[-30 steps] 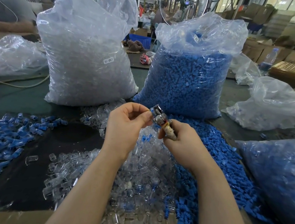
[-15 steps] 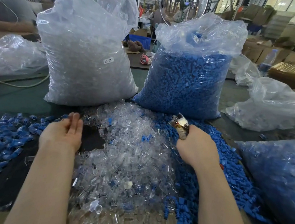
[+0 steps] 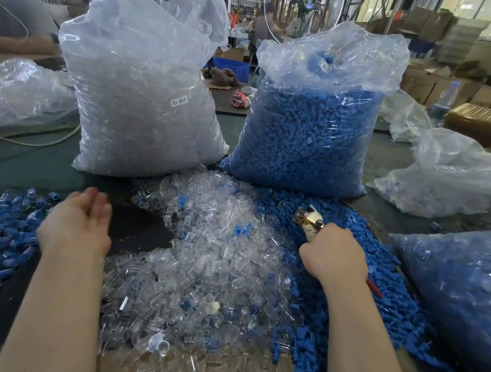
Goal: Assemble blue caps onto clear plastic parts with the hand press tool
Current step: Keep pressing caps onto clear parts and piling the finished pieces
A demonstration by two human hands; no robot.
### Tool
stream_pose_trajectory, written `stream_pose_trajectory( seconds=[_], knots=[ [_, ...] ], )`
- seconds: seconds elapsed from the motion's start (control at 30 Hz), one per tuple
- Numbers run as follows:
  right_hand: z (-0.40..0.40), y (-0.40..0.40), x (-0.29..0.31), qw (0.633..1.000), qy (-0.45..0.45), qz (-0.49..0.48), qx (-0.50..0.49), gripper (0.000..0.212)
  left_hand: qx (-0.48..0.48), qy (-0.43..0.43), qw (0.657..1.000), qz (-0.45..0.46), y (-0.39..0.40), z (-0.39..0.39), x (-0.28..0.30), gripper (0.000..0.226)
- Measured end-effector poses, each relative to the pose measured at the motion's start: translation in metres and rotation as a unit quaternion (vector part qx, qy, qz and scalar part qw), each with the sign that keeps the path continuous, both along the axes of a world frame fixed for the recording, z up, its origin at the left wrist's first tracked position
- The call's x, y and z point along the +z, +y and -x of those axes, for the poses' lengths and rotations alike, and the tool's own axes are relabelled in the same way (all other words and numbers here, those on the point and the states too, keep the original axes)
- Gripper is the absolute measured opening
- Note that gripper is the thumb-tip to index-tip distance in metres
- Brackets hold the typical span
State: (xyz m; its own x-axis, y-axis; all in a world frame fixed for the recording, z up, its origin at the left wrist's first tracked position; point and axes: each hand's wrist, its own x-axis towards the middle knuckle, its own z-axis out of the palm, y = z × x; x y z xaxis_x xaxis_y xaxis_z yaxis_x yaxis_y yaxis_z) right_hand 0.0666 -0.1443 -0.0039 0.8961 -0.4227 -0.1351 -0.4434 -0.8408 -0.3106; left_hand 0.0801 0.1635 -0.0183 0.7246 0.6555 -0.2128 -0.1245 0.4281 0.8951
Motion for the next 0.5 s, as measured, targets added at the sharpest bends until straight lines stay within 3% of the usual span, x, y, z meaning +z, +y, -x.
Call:
stream_pose_trajectory(
  seconds=[0.07, 0.13, 0.23, 0.27, 0.33, 0.37, 0.5],
  knots=[
    [0.0, 0.0, 0.0, 1.0, 0.007, 0.003, 0.004, 0.033, -0.086, 0.018, 0.996, -0.003, -0.01, -0.009, 0.001, 0.021],
    [-0.001, -0.001, -0.001, 1.0, 0.008, 0.007, 0.014, 0.029, -0.168, 0.11, 0.959, -0.201, -0.025, -0.017, 0.001, 0.027],
    [0.0, -0.001, -0.002, 1.0, 0.001, 0.007, 0.025, 0.013, -0.221, 0.194, 0.829, -0.475, -0.039, -0.014, -0.01, 0.042],
    [0.0, -0.001, -0.003, 1.0, -0.002, 0.007, 0.025, 0.012, -0.236, 0.218, 0.78, -0.536, -0.04, -0.013, -0.013, 0.046],
    [0.0, -0.002, -0.003, 1.0, -0.008, 0.005, 0.026, 0.019, -0.248, 0.243, 0.724, -0.596, -0.04, -0.013, -0.013, 0.049],
    [0.0, -0.002, -0.003, 1.0, -0.012, 0.003, 0.026, 0.021, -0.253, 0.241, 0.711, -0.61, -0.041, -0.011, -0.011, 0.048],
    [-0.001, -0.001, -0.004, 0.999, -0.026, -0.012, 0.014, 0.018, -0.26, 0.237, 0.715, -0.605, -0.043, -0.003, -0.006, 0.024]
  ],
)
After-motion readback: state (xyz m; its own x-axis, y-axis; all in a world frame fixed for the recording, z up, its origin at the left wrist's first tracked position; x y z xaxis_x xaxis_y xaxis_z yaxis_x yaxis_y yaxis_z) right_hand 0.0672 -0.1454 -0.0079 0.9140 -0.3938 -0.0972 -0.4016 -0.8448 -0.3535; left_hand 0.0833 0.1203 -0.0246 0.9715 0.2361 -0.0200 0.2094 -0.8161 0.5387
